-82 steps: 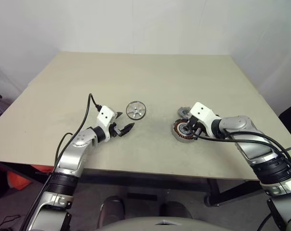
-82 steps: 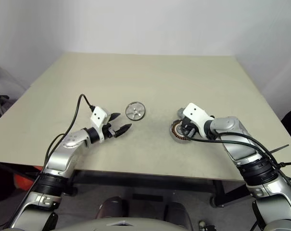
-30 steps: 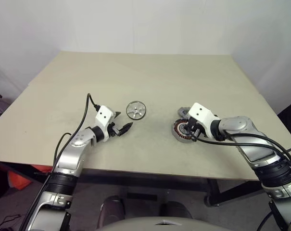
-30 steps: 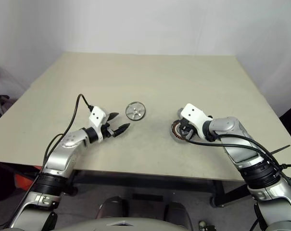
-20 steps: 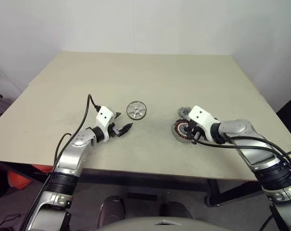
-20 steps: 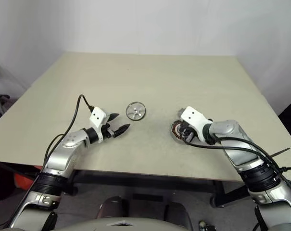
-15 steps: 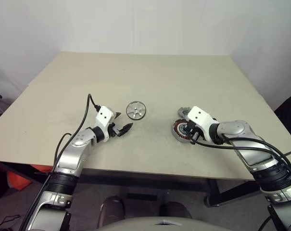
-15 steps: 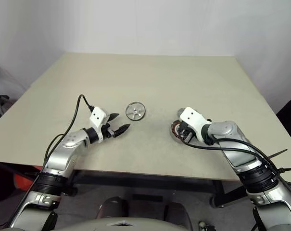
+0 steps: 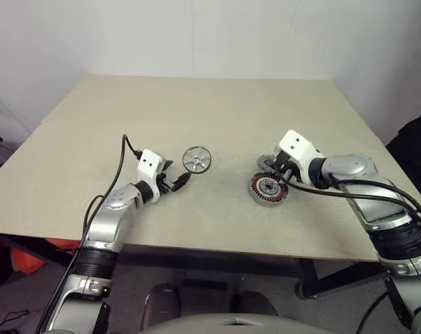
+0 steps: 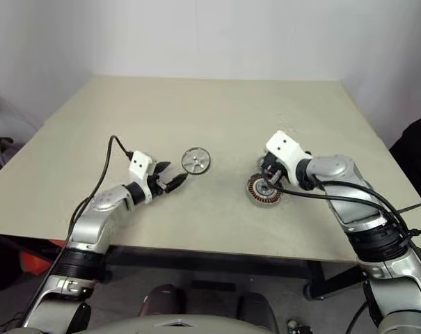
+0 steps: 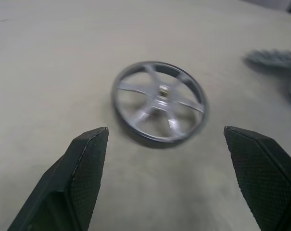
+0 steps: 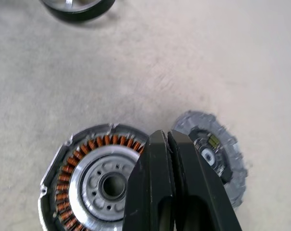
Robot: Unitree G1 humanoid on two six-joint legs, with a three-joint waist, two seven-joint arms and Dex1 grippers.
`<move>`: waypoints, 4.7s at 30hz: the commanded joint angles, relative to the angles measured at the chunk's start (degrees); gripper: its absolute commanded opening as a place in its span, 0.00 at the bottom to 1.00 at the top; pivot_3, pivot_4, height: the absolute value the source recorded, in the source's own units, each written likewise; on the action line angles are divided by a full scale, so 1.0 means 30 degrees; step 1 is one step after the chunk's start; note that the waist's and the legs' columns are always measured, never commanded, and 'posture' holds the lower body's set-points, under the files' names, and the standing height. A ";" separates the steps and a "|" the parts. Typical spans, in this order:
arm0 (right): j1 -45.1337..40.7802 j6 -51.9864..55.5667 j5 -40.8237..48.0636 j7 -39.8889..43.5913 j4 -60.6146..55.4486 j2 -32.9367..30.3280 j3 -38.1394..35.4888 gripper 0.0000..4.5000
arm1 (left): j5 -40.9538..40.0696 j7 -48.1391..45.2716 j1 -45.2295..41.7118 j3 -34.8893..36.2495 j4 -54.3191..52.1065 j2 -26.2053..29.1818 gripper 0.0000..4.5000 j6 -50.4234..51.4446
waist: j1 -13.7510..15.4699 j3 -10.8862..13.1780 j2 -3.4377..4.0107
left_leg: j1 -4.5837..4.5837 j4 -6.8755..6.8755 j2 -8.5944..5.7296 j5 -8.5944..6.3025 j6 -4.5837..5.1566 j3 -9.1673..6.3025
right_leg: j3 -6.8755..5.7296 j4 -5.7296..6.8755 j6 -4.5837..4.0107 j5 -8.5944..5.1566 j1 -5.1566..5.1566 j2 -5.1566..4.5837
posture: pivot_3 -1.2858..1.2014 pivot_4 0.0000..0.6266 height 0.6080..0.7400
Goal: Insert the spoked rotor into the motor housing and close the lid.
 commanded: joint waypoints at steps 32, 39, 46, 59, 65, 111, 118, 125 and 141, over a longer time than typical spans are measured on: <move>-0.1213 0.0689 0.0261 -0.2147 -0.0328 0.1364 -0.0631 0.01 | -0.4325 0.1434 -0.8373 0.4023 1.0977 -0.3362 0.90 0.5852 | 0.0232 0.0002 -0.0003 | 0.0027 -0.0001 -0.0062 0.0012 -0.0016 -0.0018 | -0.0004 -0.0007 0.0007 0.0004 0.0057 -0.0058 | 0.52 0.00 1.00; -0.1290 0.0749 0.0274 -0.2271 -0.0296 0.1525 -0.0559 0.01 | -0.4959 0.1682 -0.8584 0.4953 1.0997 -0.3757 0.90 0.6399 | 0.0497 0.0003 -0.0005 | -0.0032 -0.0010 -0.0058 -0.0004 0.0010 -0.0024 | -0.0015 -0.0029 0.0007 0.0003 0.0013 -0.0054 | 0.52 0.00 1.00; -0.1383 0.0688 0.0216 -0.2377 -0.0137 0.1697 -0.0495 0.01 | -0.4655 0.1902 -0.8436 0.4883 1.1177 -0.3864 0.90 0.6258 | 0.0501 0.0004 -0.0006 | -0.0029 -0.0019 -0.0058 -0.0003 0.0009 -0.0024 | -0.0014 -0.0036 0.0009 0.0001 0.0012 -0.0052 | 0.52 0.00 1.00; -0.1394 0.0568 0.0232 -0.2617 0.0189 0.2207 -0.0244 0.00 | -0.5463 0.3305 -0.9573 0.7067 1.4418 -0.4560 0.78 0.5402 | 0.0546 0.0004 -0.0006 | 0.0000 -0.0020 -0.0065 0.0002 0.0000 -0.0029 | -0.0015 -0.0039 0.0012 0.0001 0.0044 -0.0057 | 0.52 0.00 1.00; -0.1592 0.0612 0.0112 -0.2676 0.0296 0.2266 -0.0261 0.00 | -0.5358 0.3253 -0.9808 0.7068 1.4904 -0.4608 0.45 0.5666 | 0.0570 0.0004 -0.0006 | -0.0011 -0.0021 -0.0078 0.0001 0.0001 -0.0039 | -0.0018 -0.0060 0.0017 0.0002 0.0048 -0.0069 | 0.52 0.00 1.00; 0.6368 0.1146 -0.2610 -0.2942 -0.2421 -0.4748 -0.2832 0.00 | -1.0256 0.0153 -1.0713 0.6440 1.3218 -0.8535 0.10 1.2141 | 0.0586 0.0028 -0.0005 | -0.0112 -0.0066 -0.0093 -0.0138 0.0242 -0.0063 | -0.0114 -0.0302 0.0039 -0.0009 0.0073 -0.0101 | 0.52 0.00 1.00; 0.8229 0.2181 -0.2341 -0.2789 -0.4260 -0.5130 -0.3864 0.00 | -0.9684 -0.0852 -1.1550 0.5652 1.5080 -0.9165 0.10 1.1634 | 0.0674 0.0024 0.0003 | -0.0113 -0.0066 -0.0112 -0.0138 0.0242 -0.0066 | -0.0117 -0.0311 0.0053 -0.0017 0.0082 -0.0122 | 0.52 0.00 1.00; 0.9134 0.3612 -0.1894 -0.3300 -0.6652 -0.3984 -0.3712 0.00 | -0.8964 -0.2092 -1.2749 0.4812 1.6506 -0.9725 0.10 1.1288 | 0.0717 0.0017 0.0017 | -0.0071 -0.0070 -0.0110 -0.0142 0.0247 -0.0068 | -0.0118 -0.0303 0.0059 -0.0020 0.0114 -0.0125 | 0.52 0.00 1.00; 0.9725 0.5287 -0.1716 -0.4403 -0.8480 -0.3225 -0.3654 0.00 | -0.6731 -0.3494 -1.4016 0.3051 1.9339 -1.1570 0.10 0.9072 | 0.0748 0.0013 0.0024 | -0.0030 -0.0081 -0.0287 -0.0148 0.0258 -0.0075 | -0.0111 -0.0307 0.0137 -0.0038 0.0185 -0.0298 | 0.52 0.00 1.00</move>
